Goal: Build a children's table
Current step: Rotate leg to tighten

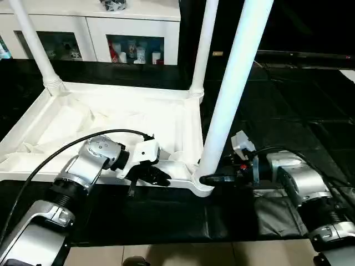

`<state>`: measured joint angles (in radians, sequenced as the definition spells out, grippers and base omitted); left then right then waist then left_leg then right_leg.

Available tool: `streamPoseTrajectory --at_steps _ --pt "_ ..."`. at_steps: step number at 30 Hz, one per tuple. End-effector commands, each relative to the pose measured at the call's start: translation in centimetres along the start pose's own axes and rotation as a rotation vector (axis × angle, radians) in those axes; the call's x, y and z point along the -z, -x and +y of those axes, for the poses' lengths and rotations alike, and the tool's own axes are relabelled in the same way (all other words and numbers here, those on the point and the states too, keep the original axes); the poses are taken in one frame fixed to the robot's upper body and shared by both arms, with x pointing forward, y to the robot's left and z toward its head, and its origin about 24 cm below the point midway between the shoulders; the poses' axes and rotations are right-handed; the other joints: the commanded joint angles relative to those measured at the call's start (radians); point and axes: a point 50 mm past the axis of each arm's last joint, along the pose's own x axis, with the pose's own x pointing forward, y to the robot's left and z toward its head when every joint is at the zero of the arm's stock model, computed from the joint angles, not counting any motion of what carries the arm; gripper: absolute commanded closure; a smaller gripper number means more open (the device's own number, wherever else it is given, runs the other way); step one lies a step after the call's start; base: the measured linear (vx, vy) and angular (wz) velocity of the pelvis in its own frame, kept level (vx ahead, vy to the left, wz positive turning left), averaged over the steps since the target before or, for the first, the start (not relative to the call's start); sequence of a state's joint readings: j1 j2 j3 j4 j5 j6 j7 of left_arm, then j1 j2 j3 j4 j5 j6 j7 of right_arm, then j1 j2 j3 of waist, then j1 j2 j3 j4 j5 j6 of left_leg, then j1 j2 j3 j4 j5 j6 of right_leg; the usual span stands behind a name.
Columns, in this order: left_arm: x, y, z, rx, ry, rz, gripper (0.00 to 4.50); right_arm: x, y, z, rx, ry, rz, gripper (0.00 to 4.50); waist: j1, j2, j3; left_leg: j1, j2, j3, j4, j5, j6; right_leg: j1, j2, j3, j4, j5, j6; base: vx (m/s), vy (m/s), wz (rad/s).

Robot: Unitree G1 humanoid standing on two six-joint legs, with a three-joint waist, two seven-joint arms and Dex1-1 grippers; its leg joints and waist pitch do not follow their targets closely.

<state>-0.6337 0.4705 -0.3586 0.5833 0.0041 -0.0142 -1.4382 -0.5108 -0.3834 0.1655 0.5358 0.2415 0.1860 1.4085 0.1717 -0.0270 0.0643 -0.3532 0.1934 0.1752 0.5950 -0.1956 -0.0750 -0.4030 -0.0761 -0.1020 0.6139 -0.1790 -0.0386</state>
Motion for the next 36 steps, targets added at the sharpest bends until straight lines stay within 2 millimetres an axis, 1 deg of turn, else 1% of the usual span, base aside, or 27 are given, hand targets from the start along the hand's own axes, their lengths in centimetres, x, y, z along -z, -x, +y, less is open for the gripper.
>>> streamPoseTrajectory --at_steps 1,3,5,9,12,13,14,15,16,17,18,19,20,21,22,23,24,25,26,27,28,29,30,31,32,34,36 --pt "-1.0 -0.4 -0.1 0.044 -0.071 0.010 4.50 -0.2 -0.2 -0.1 -0.025 0.013 0.014 2.19 -0.006 0.008 -0.078 0.005 0.050 -0.011 -0.067 -0.128 0.035 0.058 -0.087 0.062 -0.065 -0.190 -0.197 0.000 0.000 0.00" --pt "-0.9 -0.4 -0.1 0.043 -0.070 0.011 4.50 -0.2 -0.3 -0.1 -0.027 0.011 0.015 2.30 -0.006 0.007 -0.078 0.005 0.049 -0.011 -0.067 -0.128 0.035 0.058 -0.087 0.062 -0.065 -0.187 -0.197 0.000 0.000 0.00" --pt "-0.9 -0.4 0.0 0.039 -0.068 0.014 4.50 -0.1 -0.4 0.0 -0.038 0.002 0.013 2.34 -0.006 0.010 -0.077 0.006 0.049 -0.012 -0.068 -0.142 0.031 0.058 -0.088 0.062 -0.068 -0.213 -0.191 0.000 0.000 0.00" --pt "-0.8 -0.4 0.2 0.017 -0.054 0.012 4.50 0.2 -0.4 0.2 -0.044 -0.007 0.012 2.45 -0.006 0.009 -0.078 0.006 0.049 -0.012 -0.067 -0.131 0.033 0.059 -0.086 0.062 -0.065 -0.194 -0.193 0.000 0.000 0.00" --pt "-0.8 -0.4 0.7 -0.046 -0.010 -0.007 4.50 0.3 -0.5 0.4 -0.031 -0.036 -0.019 2.47 -0.006 0.010 -0.078 0.007 0.050 -0.011 -0.067 -0.133 0.033 0.058 -0.086 0.062 -0.066 -0.191 -0.196 0.000 0.000 0.00" --pt "-0.8 -0.5 0.8 -0.058 0.000 -0.012 4.50 0.4 -0.5 0.4 -0.024 -0.046 -0.027 2.47 -0.005 0.016 -0.077 0.007 0.049 -0.012 -0.066 -0.140 0.032 0.057 -0.086 0.062 -0.067 -0.196 -0.198 0.000 0.000 0.00" --pt "-1.0 -0.6 1.2 -0.111 0.025 -0.030 4.50 0.5 -0.7 0.5 0.008 -0.059 -0.033 2.47 -0.006 0.013 -0.077 0.008 0.049 -0.011 -0.067 -0.145 0.032 0.057 -0.085 0.062 -0.069 -0.201 -0.196 0.000 0.000 0.00" --pt "-1.2 -0.7 1.5 -0.147 0.044 -0.041 4.50 0.6 -0.8 0.5 0.030 -0.067 -0.035 2.47 -0.005 0.012 -0.074 0.013 0.050 -0.010 -0.068 -0.168 0.023 0.054 -0.087 0.062 -0.074 -0.239 -0.191 0.000 0.000 0.00" --pt "-1.5 -0.9 2.0 -0.207 0.080 -0.059 4.50 0.7 -1.4 0.4 0.085 -0.081 -0.050 2.47 -0.004 0.012 -0.073 0.013 0.049 -0.011 -0.069 -0.176 0.021 0.054 -0.087 0.062 -0.077 -0.260 -0.186 0.000 0.000 0.00" --pt "-2.0 -1.3 2.6 -0.281 0.116 -0.077 4.50 0.8 -2.3 0.1 0.178 -0.114 -0.072 2.47 -0.006 0.015 -0.072 0.016 0.050 -0.011 -0.070 -0.184 0.011 0.052 -0.087 0.064 -0.080 -0.281 -0.178 0.000 0.000 0.00" --pt "-2.5 -1.7 2.9 -0.325 0.142 -0.092 4.50 0.8 -3.2 -0.4 0.267 -0.158 -0.082 2.47 -0.010 0.013 -0.069 0.015 0.049 -0.013 -0.072 -0.189 0.003 0.052 -0.088 0.064 -0.082 -0.301 -0.172 0.000 0.000 0.00" --pt "-2.6 -1.7 3.0 -0.331 0.145 -0.095 4.50 0.8 -3.3 -0.4 0.280 -0.165 -0.083 2.47 -0.018 0.013 -0.071 0.010 0.046 -0.020 -0.077 -0.199 -0.015 0.059 -0.091 0.059 -0.084 -0.357 -0.151 0.000 0.000 0.00" --pt "-2.8 -1.9 3.1 -0.345 0.154 -0.102 4.50 0.9 -3.7 -0.7 0.321 -0.186 -0.083 2.49 -0.019 0.011 -0.071 0.011 0.043 -0.020 -0.077 -0.200 -0.017 0.058 -0.092 0.058 -0.091 -0.386 -0.135 0.000 0.000 0.00" --pt "-3.7 -2.4 3.6 -0.400 0.200 -0.144 4.50 0.8 -4.9 -1.2 0.401 -0.250 -0.101 2.49 -0.034 0.014 -0.071 0.005 0.043 -0.021 -0.078 -0.193 -0.023 0.059 -0.091 0.060 -0.089 -0.389 -0.128 0.000 0.000 0.00" --pt "-4.2 -2.7 3.8 -0.427 0.224 -0.161 4.50 0.7 -5.6 -1.6 0.446 -0.286 -0.105 2.49 -0.039 0.015 -0.070 0.003 0.043 -0.023 -0.079 -0.196 -0.027 0.059 -0.091 0.057 -0.089 -0.393 -0.128 0.000 0.000 0.00" --pt "-4.6 -3.0 4.1 -0.461 0.238 -0.168 4.50 0.6 -6.4 -1.8 0.481 -0.317 -0.108 2.49 -0.049 0.015 -0.073 -0.003 0.041 -0.026 -0.079 -0.189 -0.033 0.064 -0.092 0.055 -0.086 -0.389 -0.128 0.000 0.000 0.00" --pt "-4.9 -3.3 4.4 -0.486 0.250 -0.173 4.50 0.5 -7.0 -2.1 0.506 -0.331 -0.106 2.49 -0.054 0.013 -0.072 -0.004 0.039 -0.026 -0.078 -0.188 -0.034 0.064 -0.091 0.054 -0.089 -0.390 -0.124 0.000 0.000 0.00" --pt "-5.0 -3.3 4.4 -0.491 0.252 -0.174 4.50 0.5 -7.1 -2.1 0.510 -0.333 -0.106 2.49 -0.061 0.012 -0.075 -0.001 0.035 -0.022 -0.073 -0.174 -0.026 0.062 -0.090 0.057 -0.091 -0.366 -0.126 0.000 0.000 0.00" --pt "-5.5 -3.7 4.7 -0.533 0.277 -0.186 4.50 0.3 -8.0 -2.4 0.555 -0.346 -0.100 2.49 -0.063 0.009 -0.076 -0.002 0.035 -0.019 -0.070 -0.154 -0.012 0.062 -0.088 0.059 -0.088 -0.326 -0.136 0.000 0.000 0.00" --pt "-5.8 -3.8 4.9 -0.548 0.288 -0.193 4.50 0.2 -8.3 -2.6 0.575 -0.352 -0.096 2.49 -0.066 0.012 -0.078 -0.004 0.034 -0.020 -0.070 -0.129 -0.005 0.064 -0.086 0.059 -0.082 -0.281 -0.151 0.000 0.000 0.00" --pt "-6.3 -4.2 5.0 -0.575 0.309 -0.204 4.50 -0.2 -9.0 -2.8 0.615 -0.368 -0.096 2.49 -0.067 0.012 -0.079 -0.002 0.036 -0.018 -0.069 -0.121 -0.003 0.062 -0.085 0.060 -0.080 -0.258 -0.159 0.000 0.000 0.00" --pt "-6.6 -4.5 5.1 -0.587 0.319 -0.208 4.50 -0.6 -9.5 -2.9 0.615 -0.379 -0.118 2.15 -0.072 0.007 -0.079 -0.002 0.035 -0.017 -0.069 -0.113 0.001 0.062 -0.084 0.060 -0.075 -0.231 -0.176 0.000 0.000 0.00" --pt "-6.7 -4.7 5.0 -0.586 0.314 -0.203 4.50 -0.8 -9.7 -2.9 0.615 -0.366 -0.125 1.94 -0.069 0.010 -0.078 0.001 0.034 -0.016 -0.067 -0.115 0.009 0.062 -0.085 0.060 -0.080 -0.239 -0.175 0.000 0.000 0.00" --pt "-6.7 -4.7 4.9 -0.583 0.310 -0.199 4.50 -0.8 -9.7 -2.8 0.615 -0.361 -0.127 1.94 -0.069 0.010 -0.078 -0.001 0.034 -0.016 -0.068 -0.112 0.015 0.063 -0.085 0.060 -0.080 -0.229 -0.175 0.000 0.000 0.00" --pt "-6.7 -4.8 4.9 -0.581 0.308 -0.197 4.50 -0.8 -9.7 -2.8 0.617 -0.359 -0.127 1.77 -0.070 0.007 -0.078 -0.002 0.037 -0.017 -0.070 -0.100 0.025 0.064 -0.083 0.060 -0.075 -0.202 -0.178 0.000 0.000 0.00" --pt "-6.5 -4.8 4.7 -0.577 0.298 -0.186 4.50 -0.7 -9.6 -2.8 0.623 -0.346 -0.116 1.74 -0.073 0.008 -0.078 -0.003 0.038 -0.016 -0.069 -0.094 0.035 0.064 -0.083 0.060 -0.073 -0.170 -0.184 0.000 0.000 0.00" --pt "-5.7 -4.4 4.4 -0.546 0.272 -0.154 4.50 0.1 -8.7 -2.8 0.632 -0.295 -0.074 1.45 -0.073 0.009 -0.076 0.001 0.037 -0.014 -0.069 -0.107 0.038 0.063 -0.084 0.061 -0.075 -0.177 -0.190 0.000 0.000 0.00"
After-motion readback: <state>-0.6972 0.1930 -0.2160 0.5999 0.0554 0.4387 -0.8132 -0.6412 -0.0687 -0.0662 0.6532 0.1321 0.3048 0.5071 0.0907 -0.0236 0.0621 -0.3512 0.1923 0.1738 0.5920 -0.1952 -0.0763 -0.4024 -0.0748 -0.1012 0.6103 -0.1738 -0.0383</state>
